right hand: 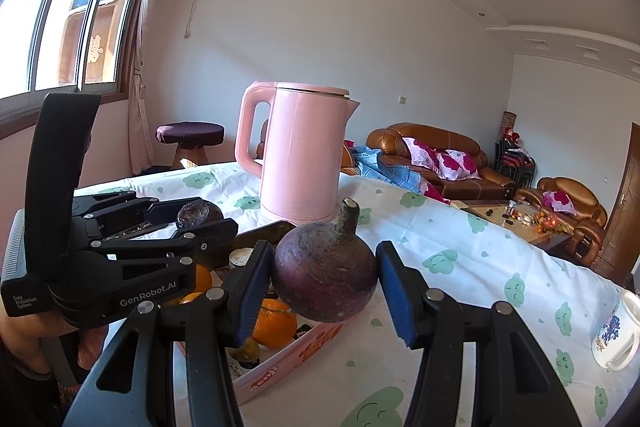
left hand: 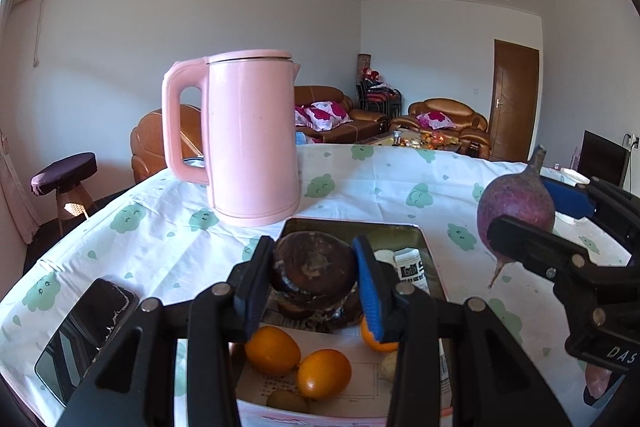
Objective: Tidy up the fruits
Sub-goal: 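Lower the brown fruit into the tin with the left tool while the right tool lowers the purple root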
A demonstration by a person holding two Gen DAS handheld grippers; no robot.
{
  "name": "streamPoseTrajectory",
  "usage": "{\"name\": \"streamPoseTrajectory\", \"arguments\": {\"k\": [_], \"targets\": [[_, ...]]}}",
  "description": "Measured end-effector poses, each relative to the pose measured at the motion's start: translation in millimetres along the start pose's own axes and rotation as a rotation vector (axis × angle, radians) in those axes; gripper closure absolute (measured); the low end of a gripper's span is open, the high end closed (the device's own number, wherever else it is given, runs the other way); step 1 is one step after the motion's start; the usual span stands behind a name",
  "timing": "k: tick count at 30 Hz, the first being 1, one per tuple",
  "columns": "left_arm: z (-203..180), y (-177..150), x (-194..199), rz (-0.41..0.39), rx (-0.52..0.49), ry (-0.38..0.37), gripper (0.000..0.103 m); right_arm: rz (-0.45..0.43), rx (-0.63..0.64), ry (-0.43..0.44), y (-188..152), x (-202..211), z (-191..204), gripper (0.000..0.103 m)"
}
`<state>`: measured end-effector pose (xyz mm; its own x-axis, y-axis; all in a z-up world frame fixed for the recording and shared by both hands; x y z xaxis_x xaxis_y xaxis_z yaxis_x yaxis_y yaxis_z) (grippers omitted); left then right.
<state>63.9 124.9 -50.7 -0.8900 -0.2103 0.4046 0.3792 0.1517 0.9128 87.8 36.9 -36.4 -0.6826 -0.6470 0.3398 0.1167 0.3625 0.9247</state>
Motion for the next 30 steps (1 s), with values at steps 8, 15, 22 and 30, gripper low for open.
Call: {"name": "streamPoseTrajectory", "arguments": {"k": [8, 15, 22, 30], "targets": [[9.6, -4.1, -6.3, 0.032, 0.002, 0.014, 0.061, 0.025, -0.002, 0.035, 0.8, -16.7, 9.5, 0.048], [15.9, -6.8, -10.6, 0.053, 0.007, 0.019, 0.061, 0.054, 0.016, 0.047, 0.2, -26.9, 16.7, 0.048], [21.1, -8.9, -14.3, 0.071, 0.013, 0.019, 0.061, 0.086, 0.020, 0.056, -2.7, -36.2, 21.9, 0.048], [23.7, -10.7, -15.3, 0.083, 0.014, 0.018, 0.061, 0.106, 0.029, 0.071, -4.5, -43.1, 30.2, 0.048]]}}
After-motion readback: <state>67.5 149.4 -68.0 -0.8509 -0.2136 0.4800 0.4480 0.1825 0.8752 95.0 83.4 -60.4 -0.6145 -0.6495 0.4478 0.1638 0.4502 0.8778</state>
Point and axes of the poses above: each gripper's, at about its wrist camera, not at the fingertips, and x roughly against the way its jaws point, z to its left, y to its top, the point moved 3 cm from there along -x, roughly the way its jaws point, and after that the axes turned 2 degrees about x, right-handed, at the moved point
